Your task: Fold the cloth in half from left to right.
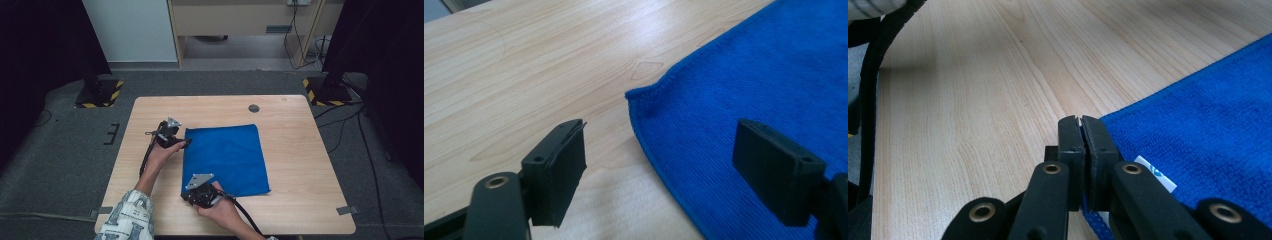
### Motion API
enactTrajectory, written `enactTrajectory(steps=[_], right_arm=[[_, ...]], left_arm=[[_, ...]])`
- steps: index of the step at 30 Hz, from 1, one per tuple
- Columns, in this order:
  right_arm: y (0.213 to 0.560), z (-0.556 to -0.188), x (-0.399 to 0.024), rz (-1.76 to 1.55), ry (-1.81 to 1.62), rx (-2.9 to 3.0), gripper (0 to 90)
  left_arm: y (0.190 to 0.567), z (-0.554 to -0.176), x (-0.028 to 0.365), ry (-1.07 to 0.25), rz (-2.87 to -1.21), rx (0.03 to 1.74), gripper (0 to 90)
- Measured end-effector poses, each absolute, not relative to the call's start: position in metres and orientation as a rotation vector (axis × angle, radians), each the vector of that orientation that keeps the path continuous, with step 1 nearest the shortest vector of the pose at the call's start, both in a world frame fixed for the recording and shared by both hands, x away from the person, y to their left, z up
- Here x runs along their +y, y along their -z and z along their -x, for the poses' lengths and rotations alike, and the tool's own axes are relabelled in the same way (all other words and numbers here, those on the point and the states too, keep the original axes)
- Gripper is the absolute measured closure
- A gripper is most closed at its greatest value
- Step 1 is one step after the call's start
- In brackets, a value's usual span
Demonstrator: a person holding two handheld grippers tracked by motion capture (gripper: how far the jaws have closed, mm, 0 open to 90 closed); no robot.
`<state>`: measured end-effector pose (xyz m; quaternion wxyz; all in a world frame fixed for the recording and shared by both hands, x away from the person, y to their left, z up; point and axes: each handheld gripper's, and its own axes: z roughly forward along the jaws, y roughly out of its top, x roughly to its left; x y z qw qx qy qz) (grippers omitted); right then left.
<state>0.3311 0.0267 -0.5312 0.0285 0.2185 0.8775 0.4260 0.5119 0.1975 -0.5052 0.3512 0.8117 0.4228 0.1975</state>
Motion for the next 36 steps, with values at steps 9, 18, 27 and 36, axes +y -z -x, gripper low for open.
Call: enactTrajectory(steps=[9,18,27,36], right_arm=[[0.525,-0.328,0.026,-0.68,-1.282,2.685,87.2],[0.524,-0.328,0.026,-0.715,-1.295,2.673,87.7],[0.518,-0.327,0.023,-0.724,-1.312,2.66,88.0],[0.511,-0.324,0.026,-0.735,-1.305,2.628,88.9]], left_arm=[[0.512,-0.532,0.193,-0.506,-2.14,1.127,30.2],[0.525,-0.539,0.193,-0.484,-2.138,1.115,49.1],[0.525,-0.54,0.192,-0.448,-2.132,1.076,84.0],[0.505,-0.533,0.189,-0.445,-2.061,1.112,86.6]])
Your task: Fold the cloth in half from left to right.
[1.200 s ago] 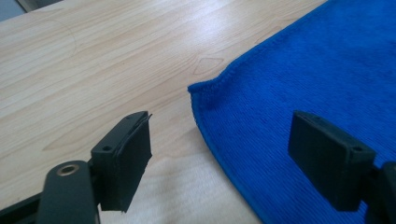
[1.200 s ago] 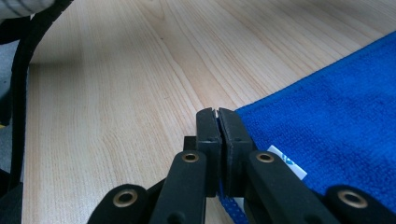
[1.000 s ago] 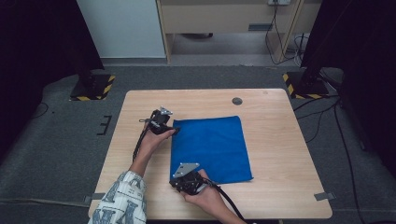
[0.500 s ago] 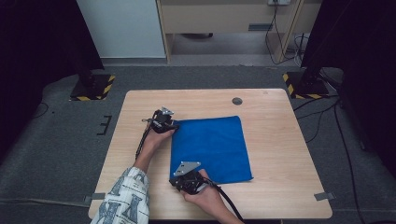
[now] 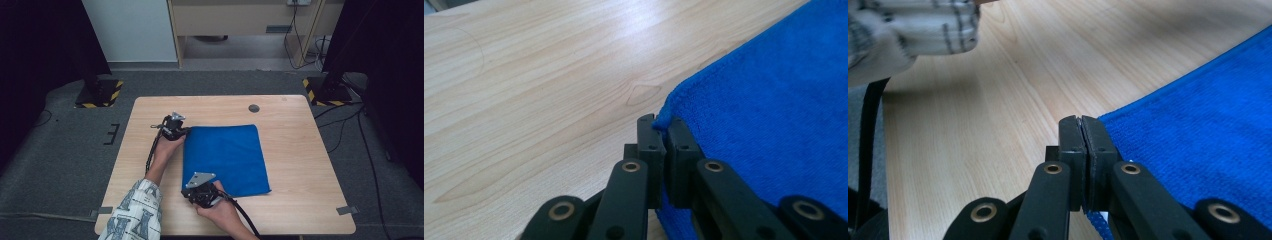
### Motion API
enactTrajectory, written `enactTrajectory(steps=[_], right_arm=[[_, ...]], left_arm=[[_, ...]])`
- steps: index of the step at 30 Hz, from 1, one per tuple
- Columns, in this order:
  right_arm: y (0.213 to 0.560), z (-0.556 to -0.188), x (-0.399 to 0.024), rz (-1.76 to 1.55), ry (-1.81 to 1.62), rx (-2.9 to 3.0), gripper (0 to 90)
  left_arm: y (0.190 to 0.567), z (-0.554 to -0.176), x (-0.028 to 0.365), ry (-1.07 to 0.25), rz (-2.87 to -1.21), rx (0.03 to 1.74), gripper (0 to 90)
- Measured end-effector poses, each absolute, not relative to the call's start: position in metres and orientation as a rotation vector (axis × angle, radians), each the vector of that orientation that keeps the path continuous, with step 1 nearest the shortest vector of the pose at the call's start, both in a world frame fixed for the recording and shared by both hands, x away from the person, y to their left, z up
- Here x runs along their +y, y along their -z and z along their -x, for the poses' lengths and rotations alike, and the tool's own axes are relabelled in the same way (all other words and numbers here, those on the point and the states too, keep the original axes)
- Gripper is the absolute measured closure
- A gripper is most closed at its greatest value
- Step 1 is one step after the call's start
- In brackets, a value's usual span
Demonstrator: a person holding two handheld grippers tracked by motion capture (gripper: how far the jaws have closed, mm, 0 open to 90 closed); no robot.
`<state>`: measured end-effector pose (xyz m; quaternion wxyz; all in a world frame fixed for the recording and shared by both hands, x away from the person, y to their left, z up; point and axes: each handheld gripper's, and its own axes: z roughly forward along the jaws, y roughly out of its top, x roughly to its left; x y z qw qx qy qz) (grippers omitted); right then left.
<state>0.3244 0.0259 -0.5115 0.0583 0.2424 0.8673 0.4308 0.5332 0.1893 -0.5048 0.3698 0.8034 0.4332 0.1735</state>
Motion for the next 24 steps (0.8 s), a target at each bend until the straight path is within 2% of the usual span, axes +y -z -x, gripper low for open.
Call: enactTrajectory(steps=[5,14,24], right_arm=[[0.508,-0.323,0.031,-0.749,-1.317,2.592,89.1],[0.504,-0.317,0.036,-0.741,-1.36,2.54,89.3],[0.501,-0.311,0.046,-0.748,-1.396,2.491,89.4]], left_arm=[[0.491,-0.534,0.183,-0.467,-2.08,1.106,86.7],[0.489,-0.541,0.19,-0.487,-2.073,1.142,87.1],[0.487,-0.544,0.203,-0.453,-2.07,1.157,87.1]])
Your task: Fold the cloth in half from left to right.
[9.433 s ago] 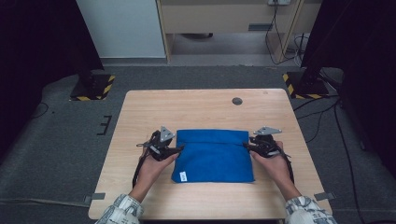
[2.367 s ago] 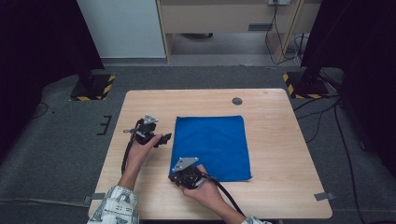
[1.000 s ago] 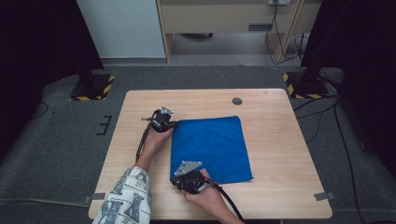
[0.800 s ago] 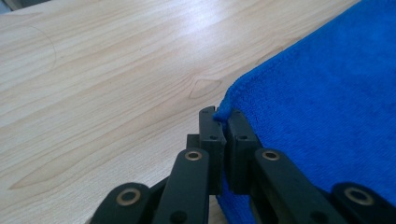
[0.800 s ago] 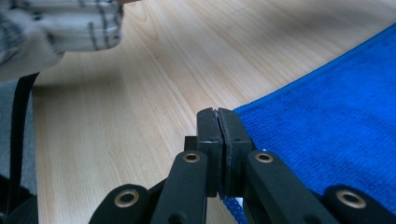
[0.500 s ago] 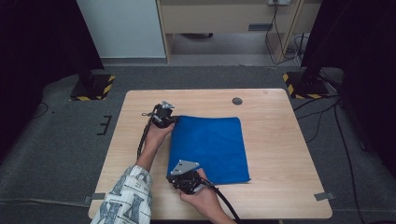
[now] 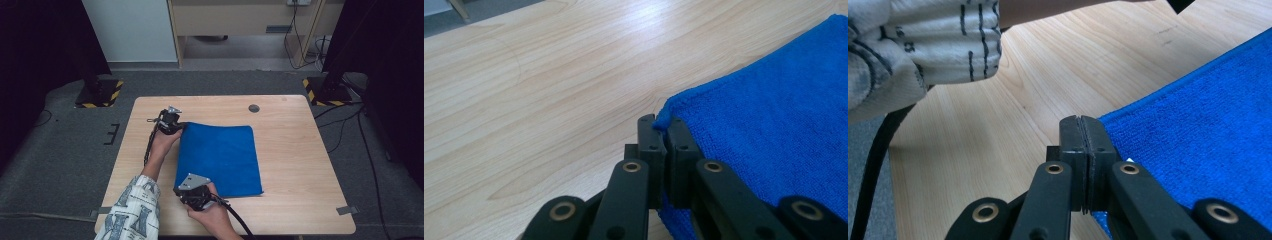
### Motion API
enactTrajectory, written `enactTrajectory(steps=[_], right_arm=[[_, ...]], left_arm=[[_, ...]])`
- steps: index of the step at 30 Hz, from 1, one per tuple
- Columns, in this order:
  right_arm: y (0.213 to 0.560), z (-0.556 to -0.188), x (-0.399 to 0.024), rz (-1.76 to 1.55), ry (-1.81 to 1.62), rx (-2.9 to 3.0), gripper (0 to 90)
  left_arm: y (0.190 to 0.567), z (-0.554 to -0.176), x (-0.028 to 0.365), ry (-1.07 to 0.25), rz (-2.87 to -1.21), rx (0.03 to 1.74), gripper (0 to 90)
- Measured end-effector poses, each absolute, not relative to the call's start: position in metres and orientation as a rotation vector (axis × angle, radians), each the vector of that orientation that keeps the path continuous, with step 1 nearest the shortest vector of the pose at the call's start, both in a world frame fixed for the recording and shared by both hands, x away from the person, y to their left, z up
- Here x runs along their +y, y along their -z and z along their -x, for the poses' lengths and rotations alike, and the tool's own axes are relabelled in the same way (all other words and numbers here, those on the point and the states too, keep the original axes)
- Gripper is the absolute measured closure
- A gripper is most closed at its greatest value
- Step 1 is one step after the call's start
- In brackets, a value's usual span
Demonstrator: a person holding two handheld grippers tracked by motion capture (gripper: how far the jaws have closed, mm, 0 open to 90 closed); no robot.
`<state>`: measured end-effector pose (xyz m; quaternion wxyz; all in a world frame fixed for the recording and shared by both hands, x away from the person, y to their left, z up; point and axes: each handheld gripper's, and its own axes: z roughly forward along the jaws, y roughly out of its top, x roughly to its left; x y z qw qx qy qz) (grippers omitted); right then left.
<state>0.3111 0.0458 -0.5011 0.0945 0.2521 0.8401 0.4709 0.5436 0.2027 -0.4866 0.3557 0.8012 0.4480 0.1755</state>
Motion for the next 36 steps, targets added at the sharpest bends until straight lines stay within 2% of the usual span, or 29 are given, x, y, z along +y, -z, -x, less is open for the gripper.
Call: enactTrajectory(steps=[17,21,36], right_arm=[[0.497,-0.313,0.073,-0.754,-1.458,2.492,89.4],[0.495,-0.317,0.072,-0.772,-1.482,2.494,89.4],[0.499,-0.323,-0.024,-0.826,-1.44,2.458,89.3]], left_arm=[[0.479,-0.542,0.233,-0.45,-2.091,1.176,86.9],[0.477,-0.542,0.233,-0.405,-2.041,1.197,86.9],[0.483,-0.555,0.165,-0.362,-2.071,1.222,86.4]])
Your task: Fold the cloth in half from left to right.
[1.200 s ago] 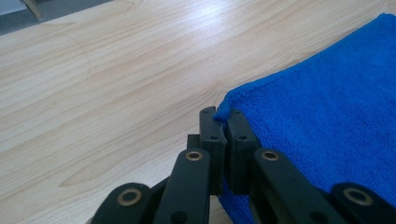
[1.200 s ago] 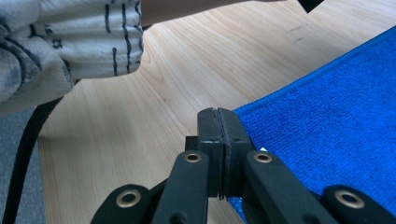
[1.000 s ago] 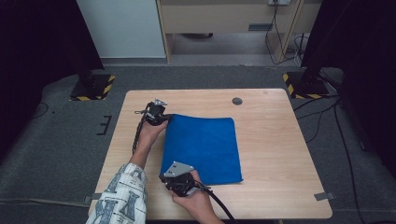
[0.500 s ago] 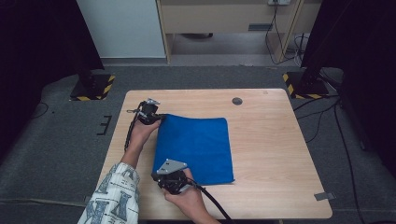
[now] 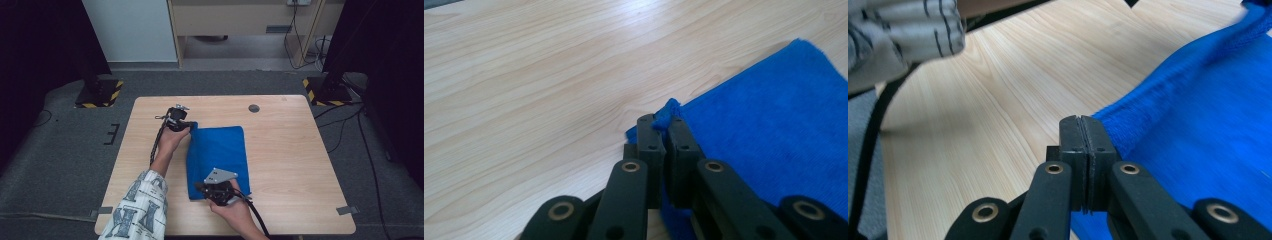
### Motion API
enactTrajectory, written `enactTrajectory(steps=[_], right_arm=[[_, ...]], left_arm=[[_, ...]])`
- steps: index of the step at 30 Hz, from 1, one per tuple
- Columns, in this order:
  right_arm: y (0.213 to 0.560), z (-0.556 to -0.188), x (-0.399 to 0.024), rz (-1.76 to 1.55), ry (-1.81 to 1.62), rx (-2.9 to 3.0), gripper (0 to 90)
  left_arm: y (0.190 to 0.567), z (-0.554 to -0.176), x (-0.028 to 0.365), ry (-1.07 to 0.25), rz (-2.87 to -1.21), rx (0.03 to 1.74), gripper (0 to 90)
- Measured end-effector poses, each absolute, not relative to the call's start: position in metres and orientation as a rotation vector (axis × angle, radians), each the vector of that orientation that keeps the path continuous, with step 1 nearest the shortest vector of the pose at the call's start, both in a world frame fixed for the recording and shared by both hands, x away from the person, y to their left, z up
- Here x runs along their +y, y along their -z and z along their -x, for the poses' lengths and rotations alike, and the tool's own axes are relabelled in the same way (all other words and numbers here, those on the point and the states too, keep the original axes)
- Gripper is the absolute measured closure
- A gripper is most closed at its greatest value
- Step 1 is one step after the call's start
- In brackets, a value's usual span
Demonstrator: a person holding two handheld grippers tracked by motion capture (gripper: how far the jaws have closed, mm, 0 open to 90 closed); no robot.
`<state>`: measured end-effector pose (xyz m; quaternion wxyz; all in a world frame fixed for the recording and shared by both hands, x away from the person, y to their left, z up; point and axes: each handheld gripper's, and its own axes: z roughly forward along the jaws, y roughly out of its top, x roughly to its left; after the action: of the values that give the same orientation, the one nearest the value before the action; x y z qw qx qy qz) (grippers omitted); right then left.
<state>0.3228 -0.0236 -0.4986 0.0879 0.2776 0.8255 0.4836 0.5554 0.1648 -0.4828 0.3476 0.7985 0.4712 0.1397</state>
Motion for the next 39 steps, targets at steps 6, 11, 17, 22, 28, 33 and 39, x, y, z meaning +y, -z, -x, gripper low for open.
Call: enactTrajectory(steps=[6,11,17,22,28,33,39], right_arm=[[0.497,-0.318,-0.042,-0.827,-1.409,2.456,89.3],[0.495,-0.316,-0.058,-0.846,-1.379,2.454,89.3],[0.494,-0.315,-0.072,-0.861,-1.345,2.445,89.3],[0.491,-0.314,-0.083,-0.88,-1.337,2.447,89.3],[0.491,-0.311,-0.093,-0.893,-1.315,2.442,89.3],[0.491,-0.31,-0.102,-0.913,-1.307,2.431,89.3],[0.496,-0.307,-0.112,-0.932,-1.287,2.436,89.3]], left_arm=[[0.482,-0.558,0.147,-0.348,-2.039,1.224,86.5],[0.483,-0.557,0.133,-0.329,-2.029,1.234,85.9],[0.481,-0.554,0.119,-0.341,-2.007,1.209,86.0],[0.478,-0.55,0.106,-0.364,-2.019,1.166,86.0],[0.478,-0.549,0.094,-0.36,-2.017,1.158,85.6],[0.481,-0.547,0.077,-0.371,-2.024,1.147,84.9],[0.485,-0.546,0.054,-0.384,-2.048,1.116,84.9]])
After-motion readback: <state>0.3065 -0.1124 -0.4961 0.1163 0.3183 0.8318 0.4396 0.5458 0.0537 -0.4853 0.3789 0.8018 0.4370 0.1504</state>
